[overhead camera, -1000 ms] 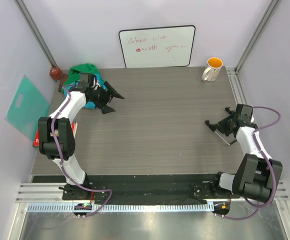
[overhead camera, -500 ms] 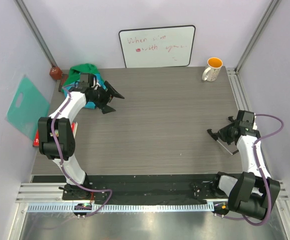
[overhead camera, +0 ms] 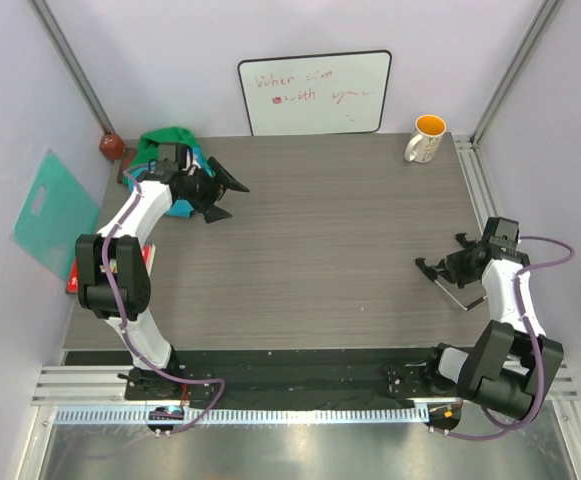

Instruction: Fold and stack the t-shirts

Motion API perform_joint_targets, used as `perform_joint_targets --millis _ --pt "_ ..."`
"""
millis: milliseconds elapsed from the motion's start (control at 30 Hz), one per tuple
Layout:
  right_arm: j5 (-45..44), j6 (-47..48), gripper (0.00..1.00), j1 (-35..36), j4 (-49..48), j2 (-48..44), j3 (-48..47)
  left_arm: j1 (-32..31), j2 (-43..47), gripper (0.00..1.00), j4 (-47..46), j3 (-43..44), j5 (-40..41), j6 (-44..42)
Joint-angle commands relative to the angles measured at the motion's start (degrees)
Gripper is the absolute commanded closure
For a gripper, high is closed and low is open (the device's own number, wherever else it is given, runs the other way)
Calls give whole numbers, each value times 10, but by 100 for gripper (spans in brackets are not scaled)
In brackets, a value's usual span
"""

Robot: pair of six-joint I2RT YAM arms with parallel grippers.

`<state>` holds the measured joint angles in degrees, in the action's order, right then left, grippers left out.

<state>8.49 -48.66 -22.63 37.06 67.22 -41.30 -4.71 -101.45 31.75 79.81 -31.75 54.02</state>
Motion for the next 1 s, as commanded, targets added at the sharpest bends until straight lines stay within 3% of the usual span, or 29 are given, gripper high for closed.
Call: perform_joint_targets --millis 0,67,200,300,400,733,967 --pt "-25 -8 82 2 87 44 10 0 -2 16 -27 27 -16 11" --pt "-20 -7 81 3 109 64 -4 0 -8 16 -35 25 -19 14" --pt "-5 -16 57 2 125 72 -10 0 -9 16 -42 19 -24 15" --pt "-6 -20 52 2 143 70 -18 1 -10 16 -45 16 -27 15" --pt "-12 -33 40 2 163 57 -33 2 -15 16 -49 16 -32 18" --pt "-9 -50 27 3 250 -2 -124 8 -16 16 -64 2 -46 16" --pt "90 -69 25 3 218 -59 -125 15 -16 16 -68 0 -50 15"
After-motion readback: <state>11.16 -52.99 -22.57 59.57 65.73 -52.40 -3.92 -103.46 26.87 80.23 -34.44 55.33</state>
